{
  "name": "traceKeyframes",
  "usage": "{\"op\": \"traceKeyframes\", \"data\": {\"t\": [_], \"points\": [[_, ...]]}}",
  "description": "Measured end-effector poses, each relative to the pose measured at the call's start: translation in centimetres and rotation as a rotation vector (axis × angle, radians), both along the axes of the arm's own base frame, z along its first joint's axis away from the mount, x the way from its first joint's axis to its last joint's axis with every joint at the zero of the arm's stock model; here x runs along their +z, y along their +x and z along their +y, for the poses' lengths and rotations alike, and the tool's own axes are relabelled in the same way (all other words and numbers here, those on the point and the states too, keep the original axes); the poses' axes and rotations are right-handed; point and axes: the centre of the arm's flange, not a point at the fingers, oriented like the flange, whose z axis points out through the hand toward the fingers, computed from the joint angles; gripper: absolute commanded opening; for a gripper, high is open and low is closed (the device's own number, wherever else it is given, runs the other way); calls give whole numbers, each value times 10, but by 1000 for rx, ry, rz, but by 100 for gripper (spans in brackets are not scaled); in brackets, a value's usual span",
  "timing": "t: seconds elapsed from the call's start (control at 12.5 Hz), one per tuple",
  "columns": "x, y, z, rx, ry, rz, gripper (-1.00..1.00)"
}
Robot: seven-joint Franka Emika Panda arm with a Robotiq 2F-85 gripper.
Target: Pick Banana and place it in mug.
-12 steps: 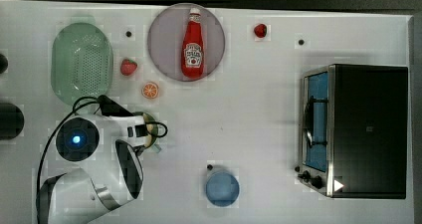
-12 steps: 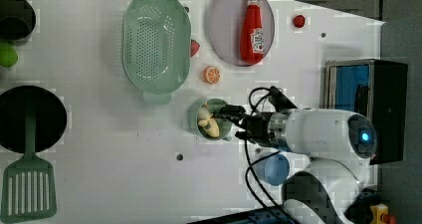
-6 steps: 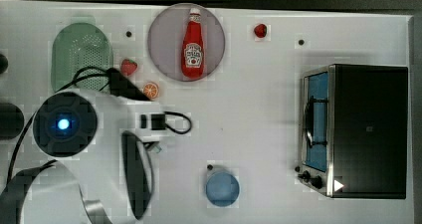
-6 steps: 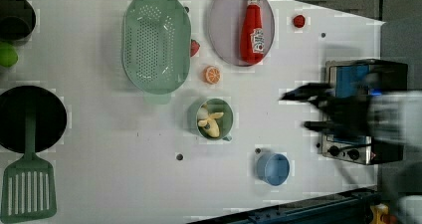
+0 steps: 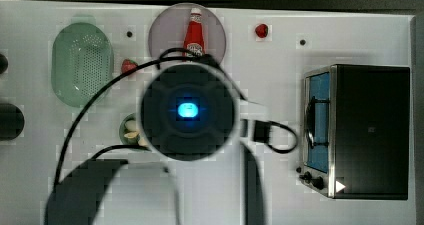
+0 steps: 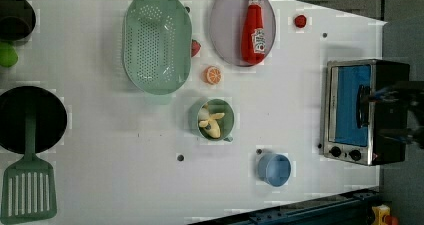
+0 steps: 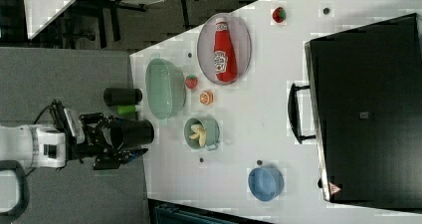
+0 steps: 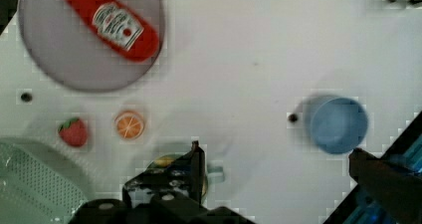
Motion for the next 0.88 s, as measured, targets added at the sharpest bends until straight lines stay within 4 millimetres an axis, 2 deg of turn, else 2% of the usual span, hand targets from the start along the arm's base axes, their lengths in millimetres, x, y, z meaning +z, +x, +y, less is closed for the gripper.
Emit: {"op": "traceKeyframes", "data": {"t": [0.16, 0.32, 0.4, 0.64, 0.72, 0.88], "points": [[24, -2, -33, -9, -31, -35, 100], [30, -11, -66, -53, -39, -11, 100], [29, -14, -71, -62, -35, -5, 100], [18, -11, -50, -25, -3, 19, 100], [5, -8, -49, -22, -2, 64, 100], [-6, 4, -50, -24, -8, 77, 100]]}}
